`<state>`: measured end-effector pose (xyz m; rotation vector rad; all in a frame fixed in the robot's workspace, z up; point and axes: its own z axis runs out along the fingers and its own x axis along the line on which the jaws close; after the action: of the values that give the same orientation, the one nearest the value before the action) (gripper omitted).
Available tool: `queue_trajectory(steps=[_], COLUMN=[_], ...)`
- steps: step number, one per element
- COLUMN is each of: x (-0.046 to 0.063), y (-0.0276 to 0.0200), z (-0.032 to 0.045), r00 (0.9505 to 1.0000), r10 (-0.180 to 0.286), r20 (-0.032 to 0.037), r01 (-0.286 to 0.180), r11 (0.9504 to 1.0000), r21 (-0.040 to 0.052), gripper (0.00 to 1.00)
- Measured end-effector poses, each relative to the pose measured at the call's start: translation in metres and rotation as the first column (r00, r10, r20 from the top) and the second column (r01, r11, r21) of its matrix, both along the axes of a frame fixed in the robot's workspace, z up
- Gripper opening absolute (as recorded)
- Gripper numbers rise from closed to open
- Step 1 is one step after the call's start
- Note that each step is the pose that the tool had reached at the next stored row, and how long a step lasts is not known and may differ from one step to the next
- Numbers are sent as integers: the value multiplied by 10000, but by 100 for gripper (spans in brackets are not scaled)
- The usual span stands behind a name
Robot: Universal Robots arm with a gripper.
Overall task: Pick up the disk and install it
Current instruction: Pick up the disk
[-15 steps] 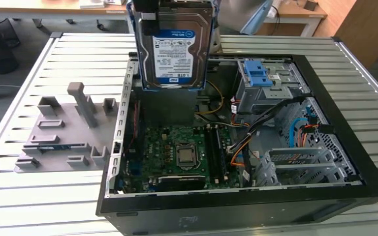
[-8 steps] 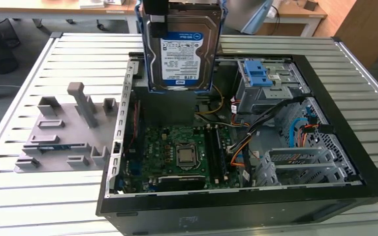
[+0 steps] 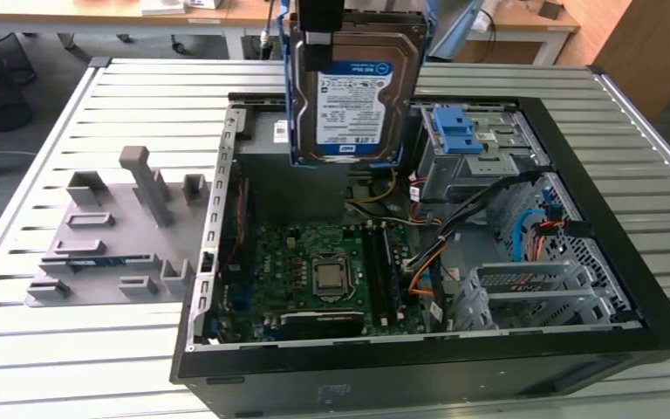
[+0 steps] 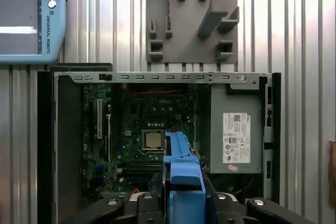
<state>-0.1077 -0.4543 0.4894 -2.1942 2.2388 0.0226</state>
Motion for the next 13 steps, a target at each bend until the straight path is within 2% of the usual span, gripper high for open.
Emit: queue_trajectory(steps=[4, 7, 13], x=[18, 39, 162], y=[-30, -75, -103], z=[-14, -14, -16], r00=[9999, 9999, 9999], r10=[-1, -3, -6], r20=[169, 171, 118], r01=[1, 3, 6], r11=[10000, 10000, 10000], r21=[-2, -1, -1], gripper=[36, 36, 36])
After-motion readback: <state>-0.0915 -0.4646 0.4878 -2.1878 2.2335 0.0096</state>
